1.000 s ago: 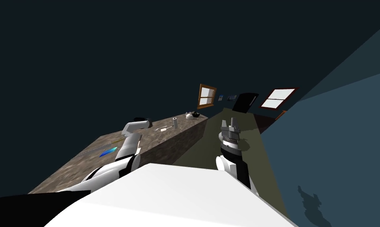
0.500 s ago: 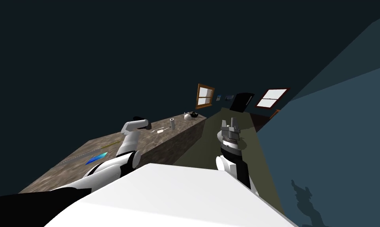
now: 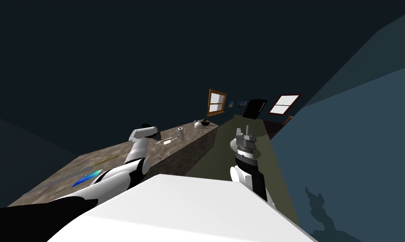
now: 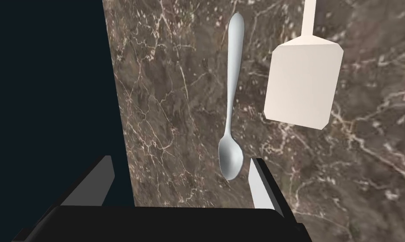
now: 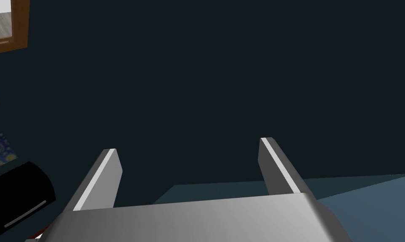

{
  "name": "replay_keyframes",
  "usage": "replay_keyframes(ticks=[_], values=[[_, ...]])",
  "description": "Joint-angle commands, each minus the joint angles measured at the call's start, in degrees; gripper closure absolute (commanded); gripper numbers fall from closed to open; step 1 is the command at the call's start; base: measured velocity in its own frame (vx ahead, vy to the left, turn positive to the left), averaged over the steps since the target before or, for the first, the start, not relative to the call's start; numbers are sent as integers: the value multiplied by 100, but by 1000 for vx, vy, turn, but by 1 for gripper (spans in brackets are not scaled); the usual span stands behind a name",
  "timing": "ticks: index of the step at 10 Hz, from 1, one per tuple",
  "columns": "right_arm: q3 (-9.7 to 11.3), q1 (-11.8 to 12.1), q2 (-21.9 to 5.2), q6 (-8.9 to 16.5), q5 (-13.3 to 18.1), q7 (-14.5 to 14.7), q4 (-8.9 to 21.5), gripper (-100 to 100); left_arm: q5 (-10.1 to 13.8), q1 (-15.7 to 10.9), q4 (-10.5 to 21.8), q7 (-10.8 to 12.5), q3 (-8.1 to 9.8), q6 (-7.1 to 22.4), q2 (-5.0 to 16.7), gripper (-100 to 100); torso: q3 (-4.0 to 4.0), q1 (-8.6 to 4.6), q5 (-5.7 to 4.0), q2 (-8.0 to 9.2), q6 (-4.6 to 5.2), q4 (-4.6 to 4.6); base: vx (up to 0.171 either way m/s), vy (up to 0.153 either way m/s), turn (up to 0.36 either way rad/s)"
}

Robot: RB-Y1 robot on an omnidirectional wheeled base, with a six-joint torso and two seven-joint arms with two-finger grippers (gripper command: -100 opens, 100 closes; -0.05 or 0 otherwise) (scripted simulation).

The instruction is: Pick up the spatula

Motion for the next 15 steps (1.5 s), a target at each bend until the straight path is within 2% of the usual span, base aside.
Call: replay_keyframes(ticks=[1, 2, 5, 6, 7, 8, 9, 10, 11, 15], values=[[0, 0, 0, 0, 0, 0, 0, 0, -2, -77, 192, 33, 39, 286, 38, -100, 0, 0, 0, 0, 0, 0, 70, -33, -54], [0, 0, 0, 0, 0, 0, 0, 0, 3, -189, 380, 74, 122, 463, 105, -100, -1, -1, 0, 0, -3, -1, 80, -21, -78], [0, 0, 0, 0, 0, 0, 0, 0, 5, -288, 736, 113, 197, 899, 170, -100, -2, 4, 1, -2, -1, -1, 71, -16, -65], [0, 0, 0, 0, 0, 0, 0, 0, 4, -374, 950, 149, 265, 1090, 232, -100, 0, 6, 1, 1, -4, -1, 74, -30, -71], [0, 0, 0, 0, 0, 0, 0, 0, 4, -374, 992, 149, 265, 1175, 232, -100, -1, 0, 0, -1, -2, -1, 66, -15, -46], [0, 0, 0, 0, 0, 0, 0, 0, 2, -449, 1144, 183, 327, 1429, 290, -100, 0, 4, 0, 2, -4, 0, 80, -2, -87], [0, 0, 0, 0, 0, 0, 0, 0, 2, -449, 1234, 183, 327, 1430, 290, -100, -2, 9, 2, -2, -2, -1, 67, -15, -50], [0, 0, 0, 0, 0, 0, 0, 0, -2, -513, 1427, 213, 383, 1663, 346, -100, 0, 5, 1, 2, -4, -1, 76, -25, -62], [0, 0, 0, 0, 0, 0, 0, 0, -2, -513, 1458, 213, 383, 1663, 346, -100, -1, 2, 0, -1, -3, -1, 63, -11, -41], [0, 1, 0, 0, 0, 0, 0, 0, -24, -686, 2138, 301, 542, 2360, 530, -100, -9, 4, 1, -14, -3, -4, 98, -11, -89]])
